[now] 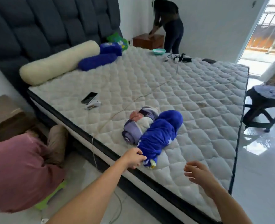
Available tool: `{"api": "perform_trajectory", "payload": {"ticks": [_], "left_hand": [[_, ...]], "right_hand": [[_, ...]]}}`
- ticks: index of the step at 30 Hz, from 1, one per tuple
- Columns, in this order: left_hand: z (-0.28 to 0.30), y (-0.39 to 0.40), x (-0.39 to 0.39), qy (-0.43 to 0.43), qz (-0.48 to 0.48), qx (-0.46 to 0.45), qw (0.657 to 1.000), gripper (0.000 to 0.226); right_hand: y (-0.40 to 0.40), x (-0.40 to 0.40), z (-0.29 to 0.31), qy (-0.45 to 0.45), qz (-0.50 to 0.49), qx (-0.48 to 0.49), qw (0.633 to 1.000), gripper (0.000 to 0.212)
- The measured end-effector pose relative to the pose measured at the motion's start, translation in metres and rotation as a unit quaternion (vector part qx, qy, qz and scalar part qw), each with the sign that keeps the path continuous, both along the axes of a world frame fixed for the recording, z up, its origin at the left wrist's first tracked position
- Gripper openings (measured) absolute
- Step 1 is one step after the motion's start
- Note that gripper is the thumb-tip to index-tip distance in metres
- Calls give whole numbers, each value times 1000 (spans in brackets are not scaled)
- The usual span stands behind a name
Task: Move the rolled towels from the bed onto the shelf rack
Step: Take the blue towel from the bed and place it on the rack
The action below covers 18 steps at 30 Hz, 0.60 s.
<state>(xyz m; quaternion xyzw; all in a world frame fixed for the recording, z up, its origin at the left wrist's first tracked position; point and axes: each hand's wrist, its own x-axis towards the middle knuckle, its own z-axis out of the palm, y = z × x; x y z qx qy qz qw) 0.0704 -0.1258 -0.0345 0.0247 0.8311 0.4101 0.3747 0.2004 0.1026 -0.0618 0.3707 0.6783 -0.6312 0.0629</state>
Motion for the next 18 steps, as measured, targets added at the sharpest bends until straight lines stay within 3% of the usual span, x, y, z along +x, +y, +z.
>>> {"api": "perform_trajectory", "payload": {"ticks": [4,6,10,14,16,18], "left_hand": [[-23,20,-25,-43,32,-24,998,35],[-34,24,-43,-67,60,-21,996,40],[-51,29,-81,-99,98,-8,990,20],[-64,32,-125,-119,94,-9,988,19],[-71,34,-140,-148,79,-20,986,29],[-78,36,-151,-180,68,-30,981,56]], "right_hand": [[32,-33,-16,-39,-12,10,999,13],[41,-58,-22,-56,-3,22,998,24],[46,-115,-29,-76,16,49,996,29],[42,-170,-36,-86,17,0,996,34],[42,-193,-41,-108,19,2,994,27],[43,-212,-49,-125,25,26,991,40]]}}
